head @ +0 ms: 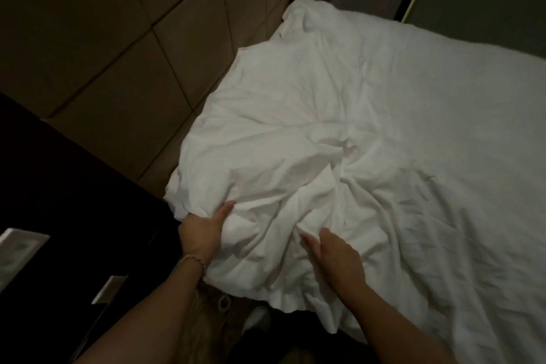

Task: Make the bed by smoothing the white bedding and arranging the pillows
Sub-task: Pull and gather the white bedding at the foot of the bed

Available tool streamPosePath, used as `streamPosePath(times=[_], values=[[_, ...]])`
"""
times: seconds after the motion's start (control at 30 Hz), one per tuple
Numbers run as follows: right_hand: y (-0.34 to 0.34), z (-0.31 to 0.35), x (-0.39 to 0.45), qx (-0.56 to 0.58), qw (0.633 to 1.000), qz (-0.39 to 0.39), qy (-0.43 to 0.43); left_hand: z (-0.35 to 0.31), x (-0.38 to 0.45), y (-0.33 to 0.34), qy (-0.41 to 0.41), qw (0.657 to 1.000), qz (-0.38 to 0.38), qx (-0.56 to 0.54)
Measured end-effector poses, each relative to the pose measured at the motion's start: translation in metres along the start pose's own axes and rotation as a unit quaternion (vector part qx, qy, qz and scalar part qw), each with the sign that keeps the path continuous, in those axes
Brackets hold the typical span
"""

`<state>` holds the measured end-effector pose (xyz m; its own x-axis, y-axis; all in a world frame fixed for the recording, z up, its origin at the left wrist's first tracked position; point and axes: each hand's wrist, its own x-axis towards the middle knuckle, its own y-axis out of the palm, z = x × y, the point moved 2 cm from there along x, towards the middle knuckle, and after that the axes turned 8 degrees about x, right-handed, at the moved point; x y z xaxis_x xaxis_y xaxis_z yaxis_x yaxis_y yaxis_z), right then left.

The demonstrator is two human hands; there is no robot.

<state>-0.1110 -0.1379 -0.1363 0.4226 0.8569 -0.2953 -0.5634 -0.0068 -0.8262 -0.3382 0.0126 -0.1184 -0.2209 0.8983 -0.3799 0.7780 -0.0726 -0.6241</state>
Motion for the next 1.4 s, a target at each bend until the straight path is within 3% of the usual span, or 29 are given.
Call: streamPosePath(times=[0.27,0.4,0.63,0.97,1.23,1.4], values=[[-0.084,0.039,-0.113,-0.070,0.992,-0.001,-0.107,-0.053,-0.061,-0.115,0.134,0.988,-0.065,0.050],[-0.133,0.046,-0.166,-0.105,0.980,-0.041,-0.162,-0.088,-0.097,-0.160,0.218,0.973,-0.065,0.027],[-0.212,0.050,-0.188,-0.126,0.964,-0.146,-0.186,-0.140,-0.122,-0.178,0.207,0.976,-0.063,0.000],[-0.338,0.041,-0.066,-0.087,0.950,-0.283,-0.103,-0.256,-0.042,-0.128,0.201,0.975,-0.065,-0.063],[-0.408,0.024,0.063,-0.085,0.952,-0.294,-0.006,-0.370,0.052,-0.041,0.205,0.976,-0.016,-0.074],[-0.433,-0.002,0.137,-0.108,0.959,-0.260,0.023,-0.423,0.095,0.016,0.195,0.979,0.027,-0.052]])
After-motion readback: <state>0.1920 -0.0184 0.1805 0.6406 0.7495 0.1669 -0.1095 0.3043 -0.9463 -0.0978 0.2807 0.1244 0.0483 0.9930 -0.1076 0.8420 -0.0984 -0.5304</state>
